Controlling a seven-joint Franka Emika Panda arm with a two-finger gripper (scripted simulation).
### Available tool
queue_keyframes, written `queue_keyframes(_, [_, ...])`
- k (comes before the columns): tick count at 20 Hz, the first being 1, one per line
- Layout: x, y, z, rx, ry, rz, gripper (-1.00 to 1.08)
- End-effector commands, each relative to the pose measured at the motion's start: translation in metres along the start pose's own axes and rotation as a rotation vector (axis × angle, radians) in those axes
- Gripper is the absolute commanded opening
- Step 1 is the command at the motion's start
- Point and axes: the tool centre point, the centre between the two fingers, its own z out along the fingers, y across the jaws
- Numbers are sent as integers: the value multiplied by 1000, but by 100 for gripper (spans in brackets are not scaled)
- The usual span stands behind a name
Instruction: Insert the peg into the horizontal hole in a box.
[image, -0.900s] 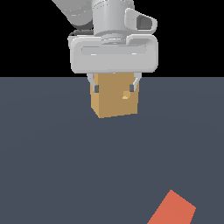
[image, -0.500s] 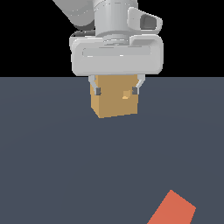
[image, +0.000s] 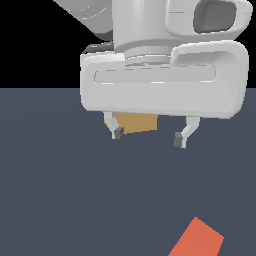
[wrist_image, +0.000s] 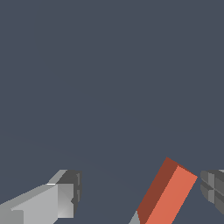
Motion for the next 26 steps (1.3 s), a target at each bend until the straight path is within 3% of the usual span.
queue_keyframes(1, [-36,11,13,2,-3,109,100])
queue_keyframes(7, [-117,21,40,6,-7,349,100])
queue_keyframes(12, [-164,16,56,10,-8,489,100])
queue_keyframes(16, [-178,13,60,11,-8,531,100])
queue_keyframes(26, [-176,12,70,11,-9,522,100])
